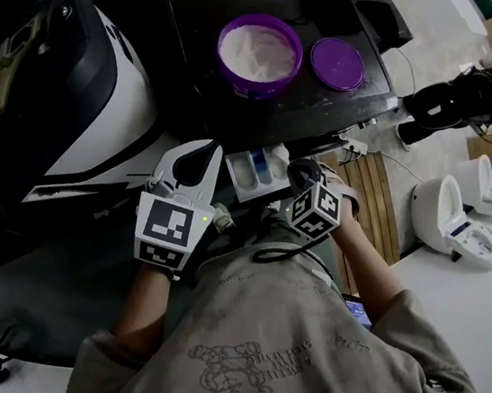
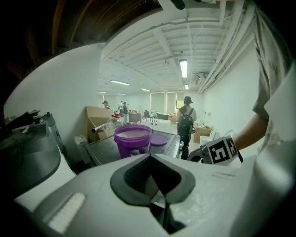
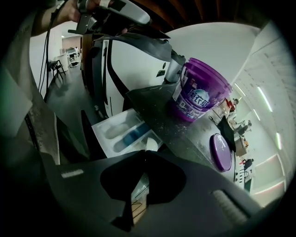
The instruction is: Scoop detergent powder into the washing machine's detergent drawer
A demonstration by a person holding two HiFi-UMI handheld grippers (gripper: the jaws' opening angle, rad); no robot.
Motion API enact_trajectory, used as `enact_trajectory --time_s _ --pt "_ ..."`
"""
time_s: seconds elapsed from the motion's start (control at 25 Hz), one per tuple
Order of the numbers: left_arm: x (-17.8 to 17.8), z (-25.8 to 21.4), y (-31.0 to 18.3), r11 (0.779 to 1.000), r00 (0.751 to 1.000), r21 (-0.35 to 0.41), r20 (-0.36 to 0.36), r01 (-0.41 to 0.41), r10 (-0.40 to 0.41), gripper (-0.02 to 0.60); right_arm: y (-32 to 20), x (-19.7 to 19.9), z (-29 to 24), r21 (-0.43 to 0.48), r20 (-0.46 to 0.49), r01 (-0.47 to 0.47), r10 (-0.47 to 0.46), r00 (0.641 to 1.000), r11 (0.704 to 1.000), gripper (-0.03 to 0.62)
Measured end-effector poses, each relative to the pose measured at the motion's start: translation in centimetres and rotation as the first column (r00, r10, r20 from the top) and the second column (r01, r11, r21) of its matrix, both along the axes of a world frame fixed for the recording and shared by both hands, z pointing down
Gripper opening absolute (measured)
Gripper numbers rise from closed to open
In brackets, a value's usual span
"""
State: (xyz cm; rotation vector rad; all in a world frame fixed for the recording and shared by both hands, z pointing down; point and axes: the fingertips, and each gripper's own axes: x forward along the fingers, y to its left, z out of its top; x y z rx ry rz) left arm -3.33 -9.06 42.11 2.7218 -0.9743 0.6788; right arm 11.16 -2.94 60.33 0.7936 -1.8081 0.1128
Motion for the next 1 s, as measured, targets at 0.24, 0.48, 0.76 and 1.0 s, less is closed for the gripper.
enact_trajectory --time_s 0.24,0.48,0.76,1.0 --pt "-1.3 0.1 1.3 1.0 1.0 0.003 0.002 0.006 -0.006 0.0 0.3 0.0 -0.2 0.038 -0.033 -0.013 0.014 0.999 0.999 0.031" --pt "-2.4 0.0 2.4 1.0 1.0 0.012 0.006 0.01 -0.01 0.0 0.4 -0.3 -0.9 0.083 -0.038 -0.028 0.031 0.999 0.996 0.031" --pt "-3.3 -0.4 3.3 1.0 1.0 0.025 0.008 0.019 -0.019 0.0 0.6 -0.8 -1.6 0.117 -0.058 -0.017 0.023 0.998 0.993 0.031" --pt "-3.6 -0.8 3.9 0.999 1.0 0.033 -0.006 0.028 -0.028 0.0 0.6 -0.9 -2.4 0.149 -0.077 -0.008 0.02 0.997 0.989 0.031"
